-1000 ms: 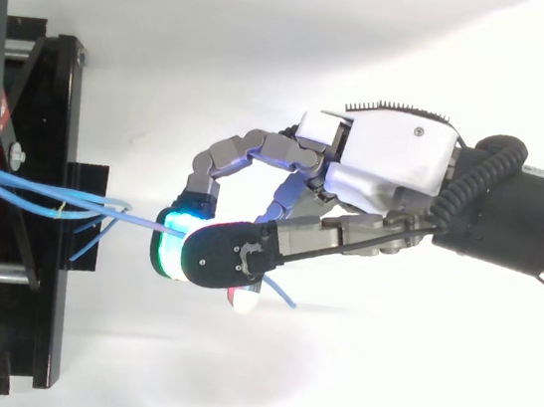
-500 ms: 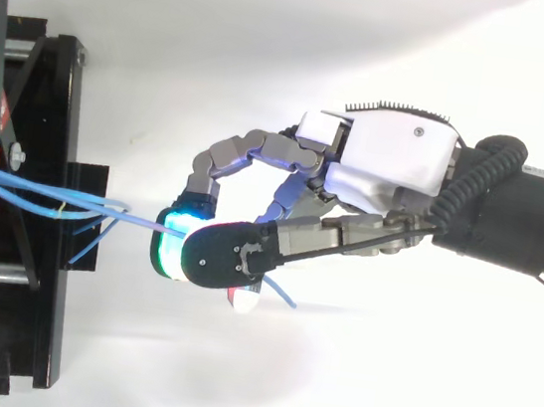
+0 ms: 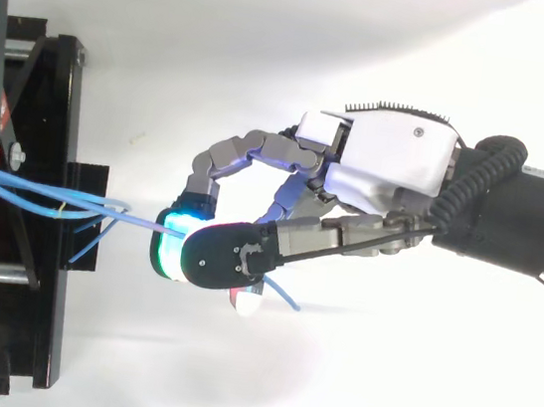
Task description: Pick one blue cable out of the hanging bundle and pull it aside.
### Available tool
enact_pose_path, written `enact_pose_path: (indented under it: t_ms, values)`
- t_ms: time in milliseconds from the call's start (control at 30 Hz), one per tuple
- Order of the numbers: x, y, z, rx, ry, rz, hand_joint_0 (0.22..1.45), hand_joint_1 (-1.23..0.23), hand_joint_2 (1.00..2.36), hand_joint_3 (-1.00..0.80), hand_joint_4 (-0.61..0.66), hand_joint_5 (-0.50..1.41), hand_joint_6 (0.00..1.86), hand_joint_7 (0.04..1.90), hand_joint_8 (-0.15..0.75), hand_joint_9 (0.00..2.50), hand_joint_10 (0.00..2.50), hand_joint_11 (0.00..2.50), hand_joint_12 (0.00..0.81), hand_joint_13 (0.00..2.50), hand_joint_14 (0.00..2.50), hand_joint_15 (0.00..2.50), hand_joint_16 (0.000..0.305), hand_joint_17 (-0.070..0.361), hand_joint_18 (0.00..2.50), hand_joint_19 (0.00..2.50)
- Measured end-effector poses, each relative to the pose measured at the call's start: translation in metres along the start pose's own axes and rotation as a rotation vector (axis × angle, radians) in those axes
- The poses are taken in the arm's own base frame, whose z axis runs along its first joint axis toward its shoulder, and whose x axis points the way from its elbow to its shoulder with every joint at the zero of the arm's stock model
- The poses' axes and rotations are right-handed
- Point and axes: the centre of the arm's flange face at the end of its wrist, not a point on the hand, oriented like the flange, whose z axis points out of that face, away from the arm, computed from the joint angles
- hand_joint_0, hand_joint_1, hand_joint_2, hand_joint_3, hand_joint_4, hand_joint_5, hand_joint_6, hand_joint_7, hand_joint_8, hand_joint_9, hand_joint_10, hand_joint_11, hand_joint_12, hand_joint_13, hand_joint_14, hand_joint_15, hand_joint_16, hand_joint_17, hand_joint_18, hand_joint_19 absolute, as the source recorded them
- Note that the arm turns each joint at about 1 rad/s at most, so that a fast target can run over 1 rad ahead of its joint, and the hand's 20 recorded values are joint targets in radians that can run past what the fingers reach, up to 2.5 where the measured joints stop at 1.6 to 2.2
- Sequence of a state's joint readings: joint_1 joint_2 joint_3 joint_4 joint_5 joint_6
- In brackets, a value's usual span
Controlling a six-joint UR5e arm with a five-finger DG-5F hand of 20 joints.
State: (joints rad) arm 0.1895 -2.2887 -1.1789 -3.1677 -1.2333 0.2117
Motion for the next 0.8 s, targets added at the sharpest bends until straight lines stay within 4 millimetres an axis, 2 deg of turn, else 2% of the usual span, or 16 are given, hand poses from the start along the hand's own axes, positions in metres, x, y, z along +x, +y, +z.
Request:
enact_pose_path:
  t_ms: [800]
  values:
    - [-0.0001,-0.0002,0.0000,0.000,0.000,0.000,0.59,-0.65,1.00,-0.14,-0.11,-0.03,0.86,1.06,0.274,1.25,0.02,0.59,0.343,0.98,0.02,0.54,0.058,0.131,0.85,0.40]
